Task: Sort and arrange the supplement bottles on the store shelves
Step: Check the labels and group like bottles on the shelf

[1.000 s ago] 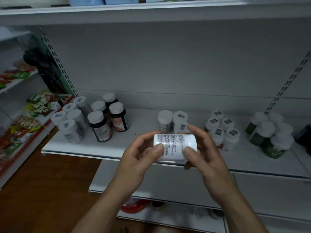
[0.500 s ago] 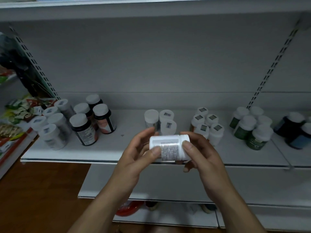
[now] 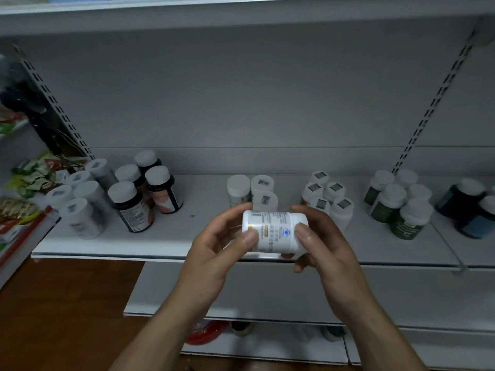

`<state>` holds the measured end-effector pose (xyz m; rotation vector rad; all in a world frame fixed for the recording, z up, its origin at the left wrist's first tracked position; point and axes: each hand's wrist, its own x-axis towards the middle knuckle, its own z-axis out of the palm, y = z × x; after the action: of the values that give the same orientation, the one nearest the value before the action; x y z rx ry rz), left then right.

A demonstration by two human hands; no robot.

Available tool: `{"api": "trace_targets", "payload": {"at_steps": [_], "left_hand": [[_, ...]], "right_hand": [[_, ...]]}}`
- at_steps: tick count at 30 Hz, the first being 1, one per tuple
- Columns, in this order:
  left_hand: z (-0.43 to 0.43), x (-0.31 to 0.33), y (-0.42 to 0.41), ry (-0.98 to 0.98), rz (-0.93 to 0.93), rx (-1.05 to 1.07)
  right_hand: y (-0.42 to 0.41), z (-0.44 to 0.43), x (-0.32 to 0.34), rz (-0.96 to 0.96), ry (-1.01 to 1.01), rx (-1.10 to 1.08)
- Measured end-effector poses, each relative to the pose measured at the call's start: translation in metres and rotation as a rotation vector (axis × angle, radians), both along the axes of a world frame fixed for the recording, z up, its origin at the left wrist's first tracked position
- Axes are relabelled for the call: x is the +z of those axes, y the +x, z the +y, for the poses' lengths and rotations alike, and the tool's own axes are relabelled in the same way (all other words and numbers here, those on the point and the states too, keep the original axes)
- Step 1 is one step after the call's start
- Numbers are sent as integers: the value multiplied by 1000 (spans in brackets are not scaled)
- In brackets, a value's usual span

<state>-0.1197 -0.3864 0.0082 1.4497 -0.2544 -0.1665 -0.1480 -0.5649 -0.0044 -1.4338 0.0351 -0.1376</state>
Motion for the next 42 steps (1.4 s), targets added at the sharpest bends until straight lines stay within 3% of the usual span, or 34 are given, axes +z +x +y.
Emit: {"api": "trace_targets", "payload": {"at_steps": [3, 8, 14, 19, 26, 32, 36, 42], "left_hand": [[-1, -2, 1, 47, 41, 35], [3, -6, 2, -33, 7, -69], [-3, -7, 4, -8, 96, 58], [5, -10, 3, -61, 65, 20], [22, -7, 12, 59, 141, 123], [39, -6, 27, 88, 37, 44], [46, -2, 40, 67, 90, 48], [44, -7, 55, 153, 134, 24]], "right_hand": [[1, -2, -1, -24, -18, 7], [6, -1, -1, 10, 74, -13], [6, -1, -2, 2, 31, 2], [14, 5, -4, 67, 85, -22], [21, 24, -3, 15, -33, -1], [36, 41, -4, 79, 16, -64], [43, 49, 6, 67, -48, -22], [49, 61, 4, 80, -3, -140]]}}
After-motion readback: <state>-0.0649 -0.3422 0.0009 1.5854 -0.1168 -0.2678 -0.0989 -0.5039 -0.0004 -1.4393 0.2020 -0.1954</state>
